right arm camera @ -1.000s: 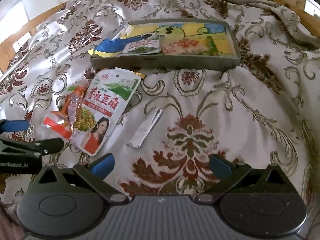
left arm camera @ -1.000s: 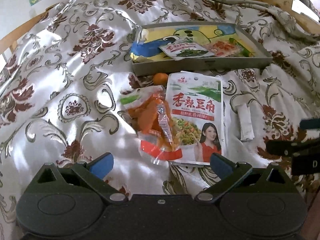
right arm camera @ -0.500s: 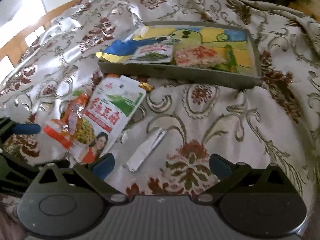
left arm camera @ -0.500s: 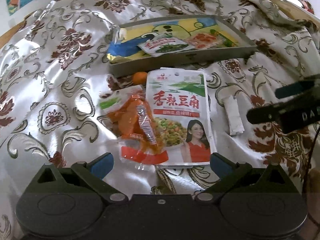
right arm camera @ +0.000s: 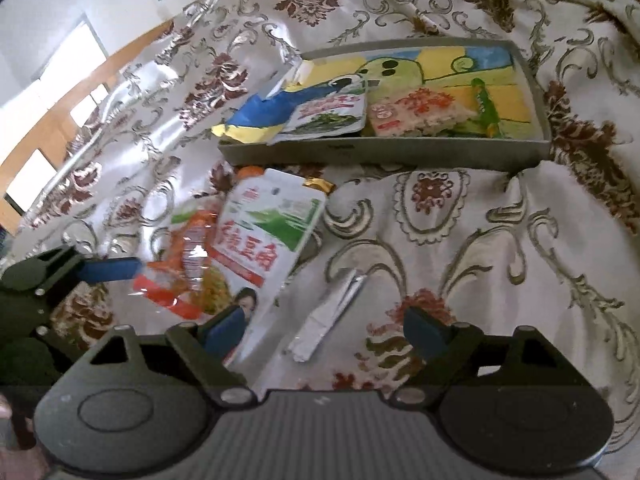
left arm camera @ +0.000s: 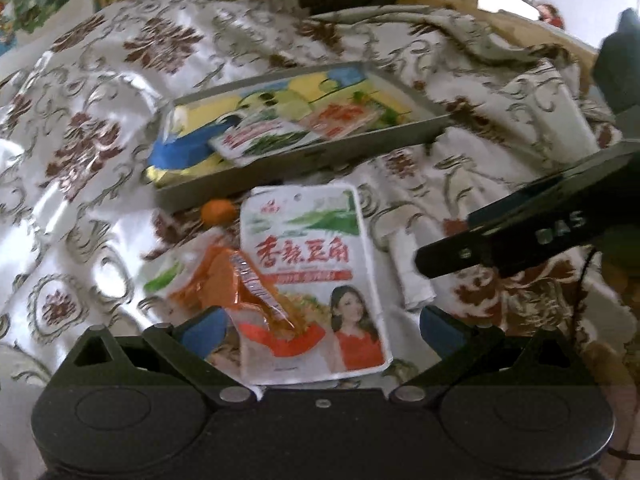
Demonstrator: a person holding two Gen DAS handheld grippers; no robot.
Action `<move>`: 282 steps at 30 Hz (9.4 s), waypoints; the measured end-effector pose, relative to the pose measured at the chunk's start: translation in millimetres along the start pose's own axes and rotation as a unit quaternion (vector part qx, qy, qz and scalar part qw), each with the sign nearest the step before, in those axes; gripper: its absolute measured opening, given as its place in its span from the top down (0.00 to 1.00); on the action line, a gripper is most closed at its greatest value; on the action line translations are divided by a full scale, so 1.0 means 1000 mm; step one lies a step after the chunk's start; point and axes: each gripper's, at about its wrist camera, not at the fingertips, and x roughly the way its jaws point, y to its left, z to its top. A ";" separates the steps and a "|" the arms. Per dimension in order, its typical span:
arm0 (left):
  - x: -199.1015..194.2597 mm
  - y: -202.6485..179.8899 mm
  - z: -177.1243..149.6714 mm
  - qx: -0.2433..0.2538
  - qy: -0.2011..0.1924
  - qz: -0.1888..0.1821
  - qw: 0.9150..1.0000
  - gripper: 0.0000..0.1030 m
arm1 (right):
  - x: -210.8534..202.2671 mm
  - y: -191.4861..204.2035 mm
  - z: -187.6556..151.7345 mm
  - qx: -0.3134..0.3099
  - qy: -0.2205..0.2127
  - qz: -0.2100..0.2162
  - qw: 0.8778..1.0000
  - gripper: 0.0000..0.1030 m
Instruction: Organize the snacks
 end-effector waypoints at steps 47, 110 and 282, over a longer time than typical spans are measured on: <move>0.045 0.112 -0.012 -0.362 0.029 0.027 0.931 0.04 | 0.050 0.018 -0.004 -0.035 0.023 -0.030 0.999 0.73; 0.007 0.023 0.013 -0.157 -0.088 0.084 0.980 0.55 | 0.010 0.010 0.015 -0.019 -0.099 -0.045 0.994 0.93; 0.009 0.052 0.000 -0.125 0.098 0.122 0.980 0.01 | 0.019 0.090 -0.067 -0.169 0.002 -0.153 0.974 0.00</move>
